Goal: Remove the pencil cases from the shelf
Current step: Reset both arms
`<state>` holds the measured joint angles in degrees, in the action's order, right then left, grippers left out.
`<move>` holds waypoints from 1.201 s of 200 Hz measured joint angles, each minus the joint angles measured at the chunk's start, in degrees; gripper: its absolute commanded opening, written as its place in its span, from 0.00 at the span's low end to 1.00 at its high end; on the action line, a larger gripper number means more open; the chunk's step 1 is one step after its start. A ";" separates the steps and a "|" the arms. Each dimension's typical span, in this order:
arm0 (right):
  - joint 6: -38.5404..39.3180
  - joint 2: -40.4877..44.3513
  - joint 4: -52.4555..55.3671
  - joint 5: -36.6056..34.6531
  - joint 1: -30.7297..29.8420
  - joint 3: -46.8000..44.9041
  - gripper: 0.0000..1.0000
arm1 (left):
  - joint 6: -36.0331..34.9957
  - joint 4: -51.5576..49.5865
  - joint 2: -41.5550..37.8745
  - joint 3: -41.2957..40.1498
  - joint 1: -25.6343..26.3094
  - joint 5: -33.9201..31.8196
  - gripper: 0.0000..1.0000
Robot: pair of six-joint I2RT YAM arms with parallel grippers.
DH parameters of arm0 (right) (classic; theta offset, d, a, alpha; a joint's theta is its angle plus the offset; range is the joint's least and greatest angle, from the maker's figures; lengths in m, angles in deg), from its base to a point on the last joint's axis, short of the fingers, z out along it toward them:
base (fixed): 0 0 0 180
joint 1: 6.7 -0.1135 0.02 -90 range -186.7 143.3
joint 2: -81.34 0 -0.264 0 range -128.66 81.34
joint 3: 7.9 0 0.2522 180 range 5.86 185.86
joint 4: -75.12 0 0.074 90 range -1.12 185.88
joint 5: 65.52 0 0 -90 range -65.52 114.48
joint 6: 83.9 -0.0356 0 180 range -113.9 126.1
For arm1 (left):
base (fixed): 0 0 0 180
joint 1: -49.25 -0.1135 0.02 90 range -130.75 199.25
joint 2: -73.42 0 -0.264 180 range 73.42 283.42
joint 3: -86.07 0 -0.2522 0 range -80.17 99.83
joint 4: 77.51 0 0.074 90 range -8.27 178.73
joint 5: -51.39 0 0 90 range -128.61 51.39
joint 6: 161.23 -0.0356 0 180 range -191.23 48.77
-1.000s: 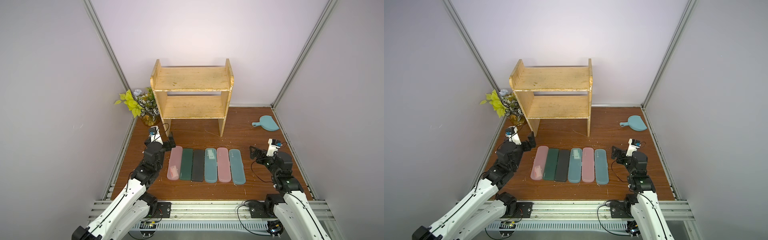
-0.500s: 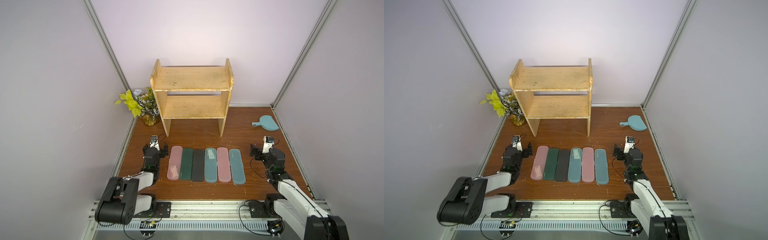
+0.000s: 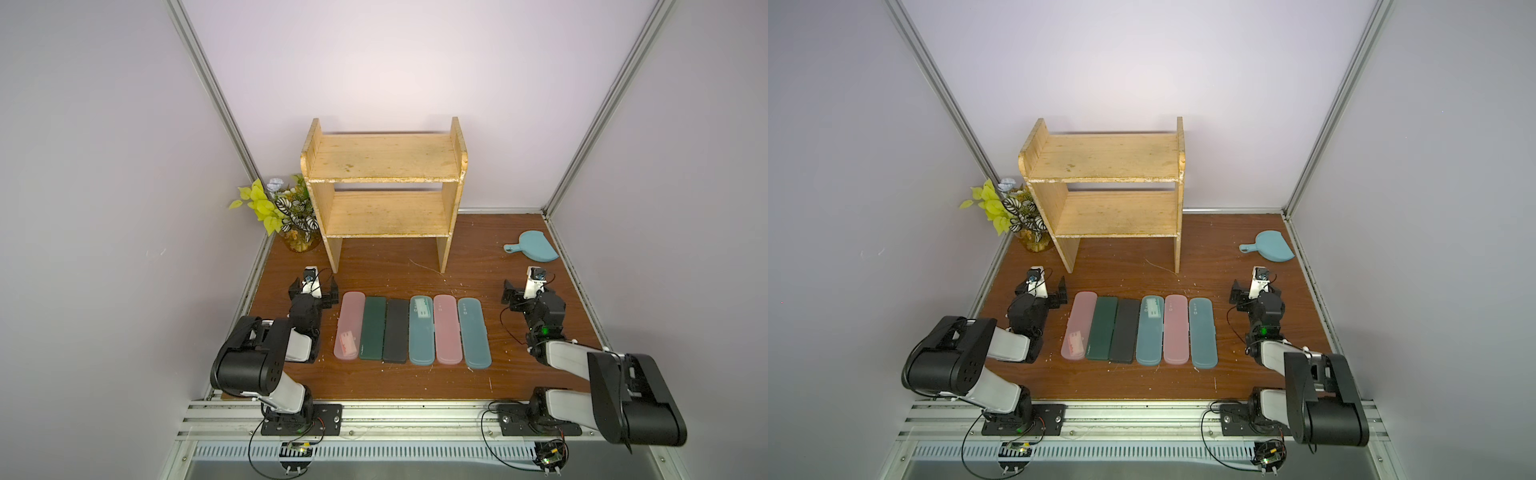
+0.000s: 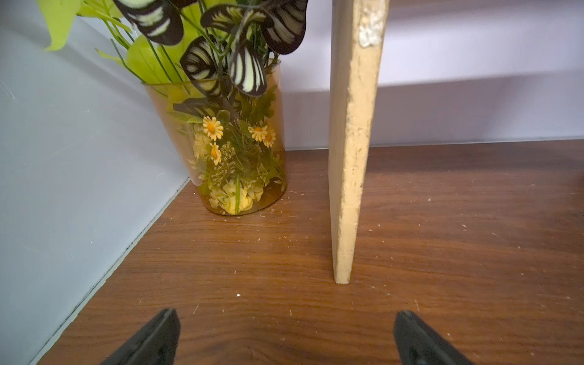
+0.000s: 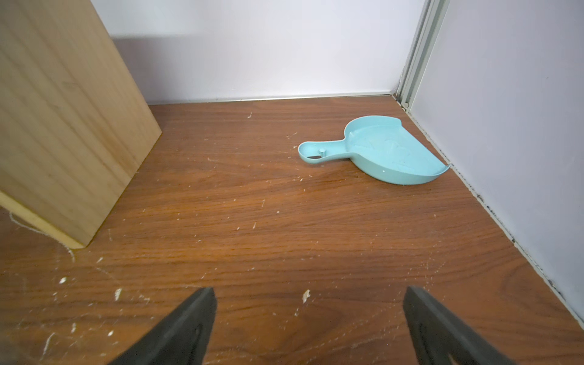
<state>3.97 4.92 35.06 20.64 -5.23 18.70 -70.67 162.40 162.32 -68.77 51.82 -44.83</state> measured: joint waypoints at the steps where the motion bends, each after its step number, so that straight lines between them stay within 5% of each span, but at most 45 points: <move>1: -0.02 -0.17 -0.15 0.02 0.02 0.02 0.99 | 0.02 0.02 0.00 0.00 -0.02 0.00 1.00; 81: 1.38 -11.80 -14.36 5.95 -1.36 0.55 1.00 | 0.02 1.16 0.00 0.00 -0.07 -0.02 1.00; 240: 2.16 -12.20 -17.16 5.53 -1.90 0.42 1.00 | 0.04 1.14 0.00 0.00 -0.17 0.17 1.00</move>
<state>6.13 -7.28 17.90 26.17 -7.13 19.12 -70.63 163.54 162.32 -68.77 51.65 -44.65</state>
